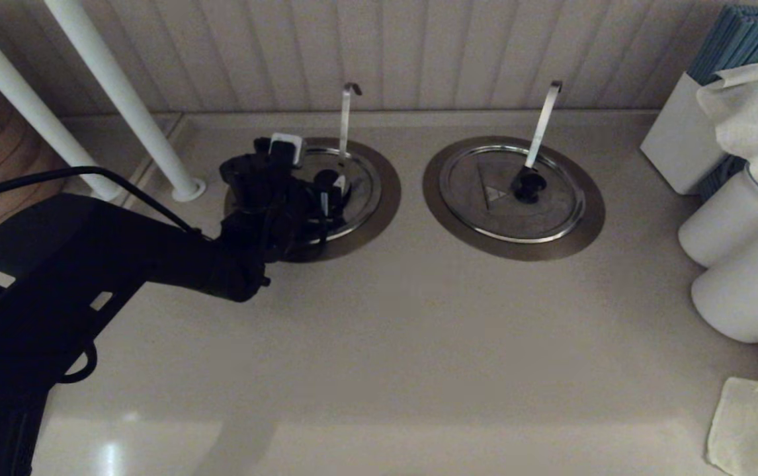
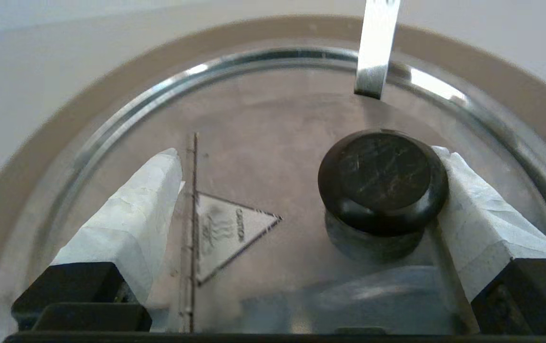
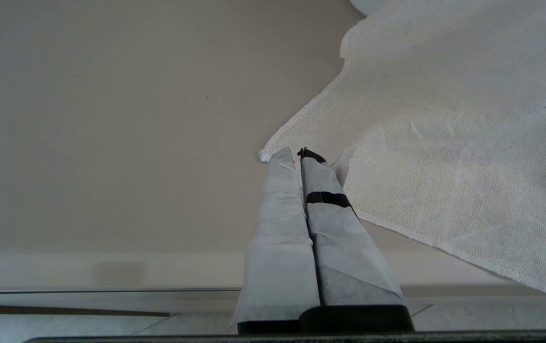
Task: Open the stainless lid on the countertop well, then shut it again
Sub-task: Open the lid
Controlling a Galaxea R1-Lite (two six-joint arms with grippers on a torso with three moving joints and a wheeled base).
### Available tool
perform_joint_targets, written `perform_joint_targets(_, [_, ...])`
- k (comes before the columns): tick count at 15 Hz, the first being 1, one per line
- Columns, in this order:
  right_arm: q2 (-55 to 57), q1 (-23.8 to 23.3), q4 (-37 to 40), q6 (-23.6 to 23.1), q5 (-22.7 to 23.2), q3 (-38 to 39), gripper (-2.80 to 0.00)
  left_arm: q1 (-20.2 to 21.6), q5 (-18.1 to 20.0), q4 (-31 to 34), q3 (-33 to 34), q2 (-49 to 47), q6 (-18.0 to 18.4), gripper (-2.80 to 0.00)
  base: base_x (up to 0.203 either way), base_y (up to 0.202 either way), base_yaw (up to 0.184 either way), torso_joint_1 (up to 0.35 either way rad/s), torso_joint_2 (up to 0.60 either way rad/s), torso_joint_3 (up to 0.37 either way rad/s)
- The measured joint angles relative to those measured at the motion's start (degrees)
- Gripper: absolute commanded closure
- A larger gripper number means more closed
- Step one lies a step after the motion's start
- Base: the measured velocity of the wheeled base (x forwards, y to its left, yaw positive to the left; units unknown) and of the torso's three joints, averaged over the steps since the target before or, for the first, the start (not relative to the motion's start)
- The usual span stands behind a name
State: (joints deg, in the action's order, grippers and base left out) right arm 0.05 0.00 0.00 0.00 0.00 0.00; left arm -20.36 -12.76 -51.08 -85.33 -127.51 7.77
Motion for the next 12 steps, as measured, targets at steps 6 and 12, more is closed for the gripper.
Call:
perform_joint_targets(6, [0.0,0.0,0.0,0.0,0.0,0.0,0.0,1.5,0.3,-0.1,-0.1,1.3,-0.3,-2.8,0.0,0.0,0.0,0.0,0.0,0.0])
perform_joint_targets(12, [0.0,0.0,0.0,0.0,0.0,0.0,0.0,4.0,0.6,-0.2,-1.7,1.8,-0.4,-2.8,0.0,0.0,0.0,0.0,0.0,0.0])
